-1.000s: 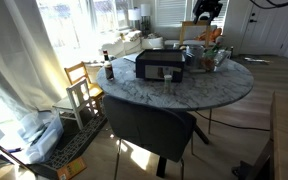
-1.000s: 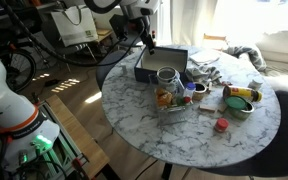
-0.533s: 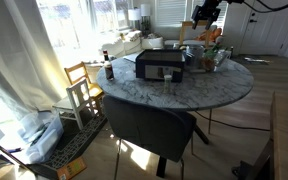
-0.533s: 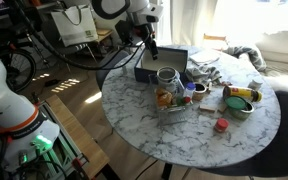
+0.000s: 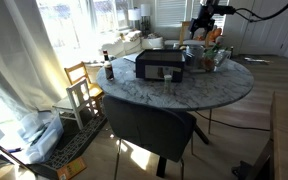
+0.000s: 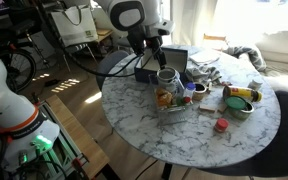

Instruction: Put the silver cup inside the box

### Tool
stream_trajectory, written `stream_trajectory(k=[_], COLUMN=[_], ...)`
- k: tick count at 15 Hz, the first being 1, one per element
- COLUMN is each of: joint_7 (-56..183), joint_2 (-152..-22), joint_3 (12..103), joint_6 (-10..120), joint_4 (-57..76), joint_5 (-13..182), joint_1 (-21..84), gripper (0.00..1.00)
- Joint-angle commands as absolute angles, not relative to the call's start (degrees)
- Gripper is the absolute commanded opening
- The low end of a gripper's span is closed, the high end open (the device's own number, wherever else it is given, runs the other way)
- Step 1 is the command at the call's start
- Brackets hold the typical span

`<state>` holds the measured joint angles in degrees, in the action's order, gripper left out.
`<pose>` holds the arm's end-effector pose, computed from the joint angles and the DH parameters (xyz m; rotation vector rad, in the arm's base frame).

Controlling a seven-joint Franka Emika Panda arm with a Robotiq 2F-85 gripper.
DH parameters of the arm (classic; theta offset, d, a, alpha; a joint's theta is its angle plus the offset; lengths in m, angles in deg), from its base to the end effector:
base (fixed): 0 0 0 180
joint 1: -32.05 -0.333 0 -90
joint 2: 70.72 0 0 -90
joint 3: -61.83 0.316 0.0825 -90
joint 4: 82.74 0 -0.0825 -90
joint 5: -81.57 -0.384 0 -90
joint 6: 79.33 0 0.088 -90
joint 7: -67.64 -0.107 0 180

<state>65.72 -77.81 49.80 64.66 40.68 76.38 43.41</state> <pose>0.5298 -0.2280 0.3677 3.0119 -0.7755 0.3768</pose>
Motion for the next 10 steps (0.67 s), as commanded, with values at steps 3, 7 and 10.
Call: stream_trajectory(k=[3,7,10], joint_7=[66.0,66.4,66.8], joint_2=[-84.9,-88.1,-89.5], joint_3=[50.0,50.3,50.6], joint_6=[64.6,64.5,64.5], joint_4=[35.2,32.7,31.6], joint_5=[76.3,75.7,75.5], joint_1=[44.3,44.7,44.9], gripper=[0.63,0.45,0.44])
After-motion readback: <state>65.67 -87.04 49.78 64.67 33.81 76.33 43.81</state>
